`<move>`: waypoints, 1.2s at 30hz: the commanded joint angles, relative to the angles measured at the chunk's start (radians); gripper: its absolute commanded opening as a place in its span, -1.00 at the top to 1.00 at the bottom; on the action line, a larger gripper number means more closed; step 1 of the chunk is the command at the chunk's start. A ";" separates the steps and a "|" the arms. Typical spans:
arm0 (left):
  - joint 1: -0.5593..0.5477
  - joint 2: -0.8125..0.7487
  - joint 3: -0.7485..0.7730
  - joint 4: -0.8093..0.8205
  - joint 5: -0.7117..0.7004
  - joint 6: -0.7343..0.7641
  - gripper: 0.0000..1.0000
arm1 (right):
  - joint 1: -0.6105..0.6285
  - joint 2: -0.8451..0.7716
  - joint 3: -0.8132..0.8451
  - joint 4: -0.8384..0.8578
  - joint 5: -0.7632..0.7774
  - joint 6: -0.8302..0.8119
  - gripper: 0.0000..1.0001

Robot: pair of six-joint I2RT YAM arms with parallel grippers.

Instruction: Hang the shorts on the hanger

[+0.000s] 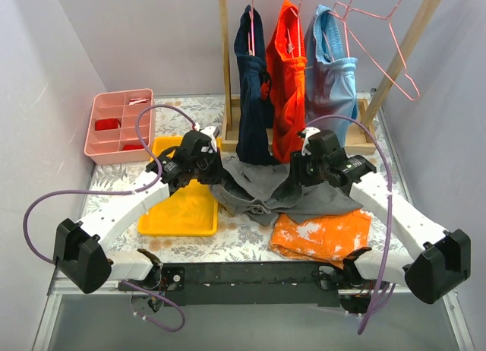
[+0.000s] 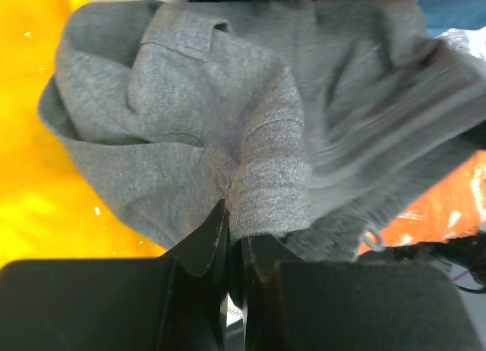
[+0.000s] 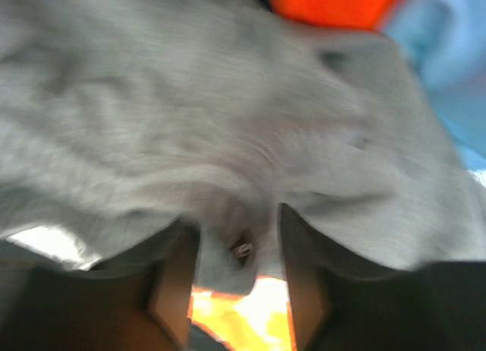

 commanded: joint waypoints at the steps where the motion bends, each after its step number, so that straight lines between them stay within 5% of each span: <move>1: 0.001 0.017 0.033 0.047 0.082 -0.022 1.00 | 0.006 -0.098 0.131 0.074 -0.259 -0.109 -0.20; 5: 0.001 0.075 0.075 0.029 0.082 -0.029 1.00 | 0.006 -0.174 0.209 0.162 -0.241 -0.129 -0.37; 10: 0.001 0.118 0.110 0.009 0.079 -0.028 0.93 | -0.008 -0.138 0.398 0.258 0.168 -0.167 -0.45; 13: 0.001 0.120 0.104 0.020 0.087 -0.025 0.85 | -0.106 -0.023 0.590 0.239 0.258 -0.230 -0.45; 16: 0.001 0.126 0.093 0.021 0.101 -0.022 0.85 | -0.265 0.066 0.711 0.250 0.209 -0.230 -0.44; 23: 0.001 0.128 0.075 0.023 0.119 -0.006 0.84 | -0.583 0.097 0.676 0.441 0.008 -0.150 -0.49; 36: 0.001 0.086 0.021 0.043 0.142 0.035 0.81 | -0.838 0.194 0.720 0.485 -0.292 -0.117 -0.61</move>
